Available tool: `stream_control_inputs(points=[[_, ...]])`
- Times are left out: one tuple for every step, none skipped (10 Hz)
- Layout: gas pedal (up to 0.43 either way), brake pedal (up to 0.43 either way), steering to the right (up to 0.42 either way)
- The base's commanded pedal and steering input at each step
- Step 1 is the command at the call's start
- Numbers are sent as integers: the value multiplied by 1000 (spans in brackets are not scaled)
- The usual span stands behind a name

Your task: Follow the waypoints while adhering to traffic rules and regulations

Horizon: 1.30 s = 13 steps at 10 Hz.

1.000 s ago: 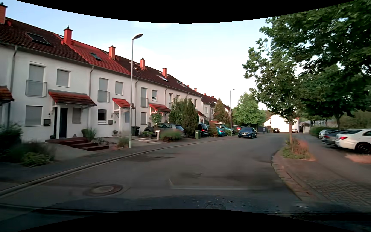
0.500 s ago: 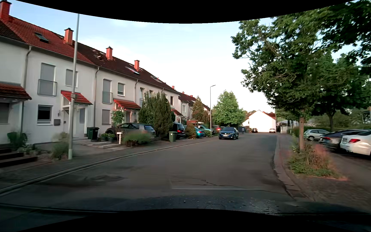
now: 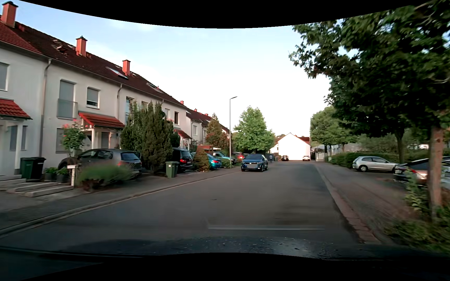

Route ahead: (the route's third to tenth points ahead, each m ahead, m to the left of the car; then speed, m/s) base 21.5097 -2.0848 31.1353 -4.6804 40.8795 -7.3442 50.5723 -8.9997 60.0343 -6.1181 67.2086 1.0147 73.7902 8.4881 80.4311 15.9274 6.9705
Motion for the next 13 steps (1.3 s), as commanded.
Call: stream_control_inputs(points=[[0, 0, 128], [0, 0, 128], [0, 0, 128], [0, 0, 128], [0, 0, 126], [28, 0, 124], [28, 0, 123], [47, 0, 119], [47, 0, 117], [47, 0, 109], [59, 0, 99], [67, 0, 79], [67, 0, 63]])
